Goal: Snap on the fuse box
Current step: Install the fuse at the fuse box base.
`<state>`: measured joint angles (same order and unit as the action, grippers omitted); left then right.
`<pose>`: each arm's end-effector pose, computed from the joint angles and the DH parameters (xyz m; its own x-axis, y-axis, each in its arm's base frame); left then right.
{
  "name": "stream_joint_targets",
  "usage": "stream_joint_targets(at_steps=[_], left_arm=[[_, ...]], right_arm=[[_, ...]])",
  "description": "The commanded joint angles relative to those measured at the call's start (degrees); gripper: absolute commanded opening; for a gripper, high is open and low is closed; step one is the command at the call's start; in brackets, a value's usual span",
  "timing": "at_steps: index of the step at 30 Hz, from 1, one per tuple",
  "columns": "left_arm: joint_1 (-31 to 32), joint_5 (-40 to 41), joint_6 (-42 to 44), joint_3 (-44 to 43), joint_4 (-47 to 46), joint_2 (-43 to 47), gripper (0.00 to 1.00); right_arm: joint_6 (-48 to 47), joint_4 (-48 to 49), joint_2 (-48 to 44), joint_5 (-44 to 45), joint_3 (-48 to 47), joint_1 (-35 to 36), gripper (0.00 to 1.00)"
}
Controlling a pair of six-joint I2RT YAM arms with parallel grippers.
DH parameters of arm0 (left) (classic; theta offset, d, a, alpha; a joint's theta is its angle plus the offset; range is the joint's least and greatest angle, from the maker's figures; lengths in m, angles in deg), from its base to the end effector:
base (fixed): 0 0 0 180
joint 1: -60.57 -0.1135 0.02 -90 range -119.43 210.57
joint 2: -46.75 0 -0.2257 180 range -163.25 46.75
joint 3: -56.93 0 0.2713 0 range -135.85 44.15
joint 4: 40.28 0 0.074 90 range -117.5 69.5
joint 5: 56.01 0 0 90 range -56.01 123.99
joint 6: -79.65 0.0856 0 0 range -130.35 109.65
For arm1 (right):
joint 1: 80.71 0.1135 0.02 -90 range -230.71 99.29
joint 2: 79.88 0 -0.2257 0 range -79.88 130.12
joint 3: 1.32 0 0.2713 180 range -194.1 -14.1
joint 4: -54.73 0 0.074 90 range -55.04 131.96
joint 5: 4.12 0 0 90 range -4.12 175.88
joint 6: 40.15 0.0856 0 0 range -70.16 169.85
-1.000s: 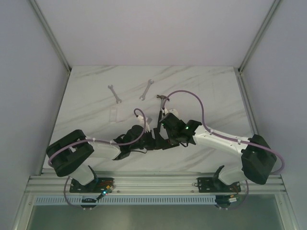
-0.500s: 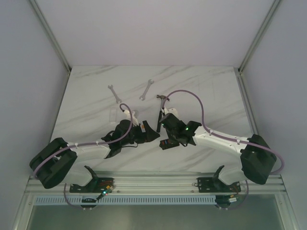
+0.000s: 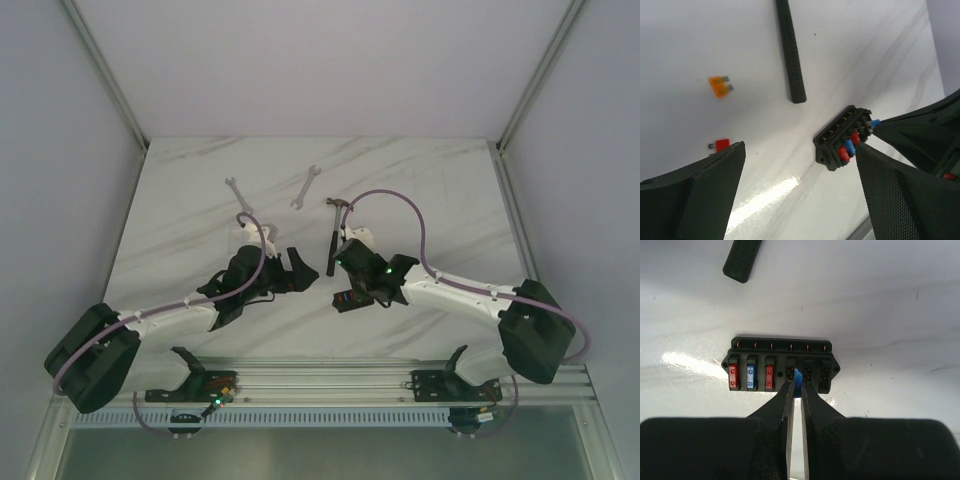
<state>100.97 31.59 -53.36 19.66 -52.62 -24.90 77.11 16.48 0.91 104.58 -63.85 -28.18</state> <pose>0.2419 -0.2106 0.1147 -0.6708 -0.3240 -0.6671 0.3002 0.7039 -0.6438 0.2208 0.2429 0.1219 -0.7460 -0.2602 -0.6130 -0.3402 0.9402 0.0150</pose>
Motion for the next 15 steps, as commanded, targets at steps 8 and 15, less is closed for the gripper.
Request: stream_joint_targets(at_steps=[8,15], left_arm=[[-0.6,4.5,5.3,0.6,2.4,0.9,1.0],[-0.7,4.7,5.3,0.3,2.5,1.1,1.0]], right_arm=[[1.5,0.2,1.9,2.1,-0.4,0.6,0.0],[1.8,-0.2,3.2,2.0,-1.4,0.6,0.0]])
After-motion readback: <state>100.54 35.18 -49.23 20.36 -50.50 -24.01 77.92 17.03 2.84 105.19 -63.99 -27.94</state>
